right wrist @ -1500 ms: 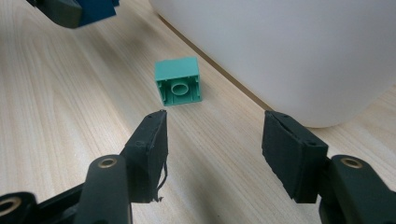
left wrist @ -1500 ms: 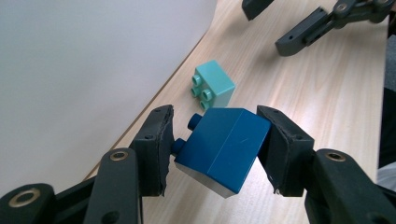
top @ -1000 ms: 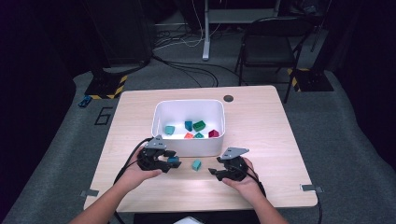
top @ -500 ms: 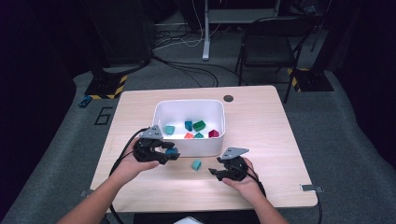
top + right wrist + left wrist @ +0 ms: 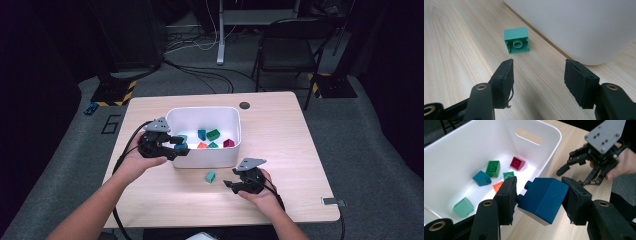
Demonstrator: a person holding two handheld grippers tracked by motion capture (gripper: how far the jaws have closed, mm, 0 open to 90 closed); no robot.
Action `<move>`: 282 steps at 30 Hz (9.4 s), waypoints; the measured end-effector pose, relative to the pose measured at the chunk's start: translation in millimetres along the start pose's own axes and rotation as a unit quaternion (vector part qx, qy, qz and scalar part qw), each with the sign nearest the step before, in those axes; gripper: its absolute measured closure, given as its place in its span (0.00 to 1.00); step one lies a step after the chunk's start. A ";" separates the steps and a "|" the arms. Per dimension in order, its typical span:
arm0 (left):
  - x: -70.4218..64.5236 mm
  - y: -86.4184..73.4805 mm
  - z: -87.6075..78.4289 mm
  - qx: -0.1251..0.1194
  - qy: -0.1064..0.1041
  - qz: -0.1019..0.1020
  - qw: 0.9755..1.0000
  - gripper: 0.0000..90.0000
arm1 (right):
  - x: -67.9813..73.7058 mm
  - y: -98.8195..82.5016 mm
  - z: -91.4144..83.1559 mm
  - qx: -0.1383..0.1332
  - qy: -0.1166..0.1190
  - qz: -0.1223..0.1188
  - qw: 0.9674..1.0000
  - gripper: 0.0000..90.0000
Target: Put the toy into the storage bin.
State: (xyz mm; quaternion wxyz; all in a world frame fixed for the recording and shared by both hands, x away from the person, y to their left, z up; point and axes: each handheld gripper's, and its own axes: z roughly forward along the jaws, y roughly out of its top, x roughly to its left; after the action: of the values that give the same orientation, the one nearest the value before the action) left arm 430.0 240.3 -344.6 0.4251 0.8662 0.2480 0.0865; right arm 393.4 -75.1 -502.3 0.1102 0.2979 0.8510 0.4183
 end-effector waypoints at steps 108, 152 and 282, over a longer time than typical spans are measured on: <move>47.0 45.6 30.7 -0.001 0.061 0.005 0.998 0.50 | 12.2 4.6 1.1 -0.008 0.011 -0.020 1.000 0.45; 12.9 -82.8 -48.8 -0.042 0.088 -0.046 0.994 0.49 | 27.7 30.6 51.2 0.007 0.022 -0.037 0.999 0.44; 20.4 -162.1 22.7 -0.031 0.070 -0.070 0.995 0.48 | -34.3 240.8 93.6 0.028 0.070 -0.059 0.995 0.65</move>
State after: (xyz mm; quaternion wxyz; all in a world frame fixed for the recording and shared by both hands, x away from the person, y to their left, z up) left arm 398.1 318.4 -486.3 0.4382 0.8250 0.3341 0.1250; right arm 561.6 78.6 -375.8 0.0666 0.2201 0.8839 0.4071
